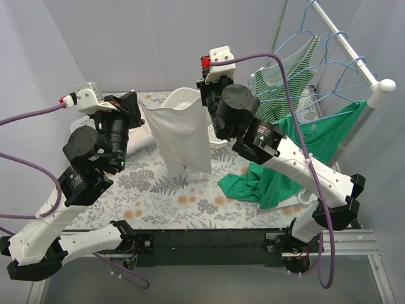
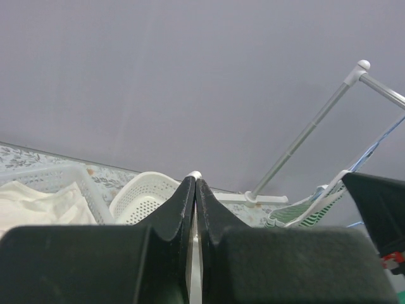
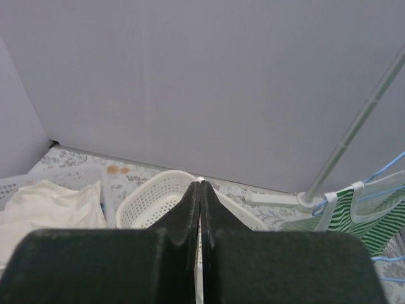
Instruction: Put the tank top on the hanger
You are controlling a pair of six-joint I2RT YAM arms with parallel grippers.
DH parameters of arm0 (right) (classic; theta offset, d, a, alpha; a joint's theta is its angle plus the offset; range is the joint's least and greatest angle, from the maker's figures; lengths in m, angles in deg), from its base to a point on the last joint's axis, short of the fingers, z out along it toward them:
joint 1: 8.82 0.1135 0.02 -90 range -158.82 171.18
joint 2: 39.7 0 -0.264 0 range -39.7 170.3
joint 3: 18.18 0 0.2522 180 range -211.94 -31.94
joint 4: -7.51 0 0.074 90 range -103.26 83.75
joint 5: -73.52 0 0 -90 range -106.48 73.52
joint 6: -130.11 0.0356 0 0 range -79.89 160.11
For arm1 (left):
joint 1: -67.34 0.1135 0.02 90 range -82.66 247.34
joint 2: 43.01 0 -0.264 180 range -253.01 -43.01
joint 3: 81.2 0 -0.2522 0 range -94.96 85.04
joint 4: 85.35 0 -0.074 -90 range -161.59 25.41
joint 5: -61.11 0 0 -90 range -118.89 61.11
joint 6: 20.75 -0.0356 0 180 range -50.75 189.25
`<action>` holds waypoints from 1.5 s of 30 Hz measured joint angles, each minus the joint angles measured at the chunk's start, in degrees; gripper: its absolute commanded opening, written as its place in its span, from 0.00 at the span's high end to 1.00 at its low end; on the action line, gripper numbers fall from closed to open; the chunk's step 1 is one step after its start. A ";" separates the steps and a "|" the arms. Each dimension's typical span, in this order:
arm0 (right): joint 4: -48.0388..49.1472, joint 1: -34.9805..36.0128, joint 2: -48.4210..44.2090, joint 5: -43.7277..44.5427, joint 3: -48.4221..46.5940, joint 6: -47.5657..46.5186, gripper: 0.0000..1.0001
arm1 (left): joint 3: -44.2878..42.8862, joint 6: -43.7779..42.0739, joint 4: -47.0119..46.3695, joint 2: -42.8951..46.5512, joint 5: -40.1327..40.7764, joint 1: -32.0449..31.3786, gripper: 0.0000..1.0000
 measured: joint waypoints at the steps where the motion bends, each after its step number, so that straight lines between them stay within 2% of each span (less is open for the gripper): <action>1: 0.52 0.00 -0.20 -0.39 -0.39 -0.63 0.99 | -0.09 -0.26 0.11 0.00 0.11 0.00 0.98; 4: 1.38 0.07 -2.45 -3.02 2.51 -0.28 0.99 | 1.29 1.95 2.03 1.18 0.26 0.00 0.97; 6: 0.48 0.07 -5.05 -5.35 9.64 2.36 0.99 | 4.68 5.46 4.72 3.34 0.24 0.00 0.95; 9: -0.35 0.07 -8.20 -8.81 18.75 7.28 0.99 | 13.29 12.98 9.94 7.72 -0.57 0.00 0.95; 12: -2.51 0.07 -10.36 -14.75 32.50 15.76 0.99 | 24.61 23.47 15.87 11.93 -3.69 0.07 0.94; 15: -5.07 0.07 -9.53 -19.96 42.23 22.73 0.99 | 33.79 32.04 19.23 13.16 -8.24 0.09 0.83; 16: -5.73 0.07 -8.94 -21.51 44.57 24.68 0.97 | 36.26 34.47 20.15 13.14 -9.81 0.09 0.72; 17: -6.38 0.07 -8.44 -22.62 46.14 26.21 0.94 | 38.45 36.76 20.92 12.96 -11.45 0.09 0.65; 18: -6.91 0.07 -7.87 -24.06 47.67 27.96 0.85 | 39.82 38.14 21.42 12.92 -12.68 0.09 0.57; 19: -7.26 0.07 -7.37 -25.31 48.89 29.55 0.79 | 40.96 39.95 21.94 12.87 -13.88 0.11 0.41; 21: -7.87 0.07 -6.58 -27.32 50.10 31.91 0.62 | 41.75 42.23 22.25 12.87 -15.72 0.11 0.35; 24: -7.63 0.17 -6.27 -29.33 50.97 34.27 0.44 | 41.20 43.63 21.68 12.96 -16.81 0.11 0.30; 28: -5.81 0.61 -6.36 -31.39 53.55 36.20 0.39 | 35.26 39.60 20.83 10.78 -17.03 0.11 0.32; 34: -4.92 5.07 -6.16 -31.32 57.81 38.40 0.35 | 17.62 26.16 12.90 0.59 -19.34 0.17 0.38; 39: -2.82 10.45 -5.42 -29.44 59.28 38.62 0.34 | 1.18 13.60 7.67 -11.76 -27.76 0.22 0.38; 45: 1.07 11.06 -4.61 -30.42 64.22 37.92 0.34 | -23.82 -2.05 8.41 -30.67 -42.56 0.50 0.38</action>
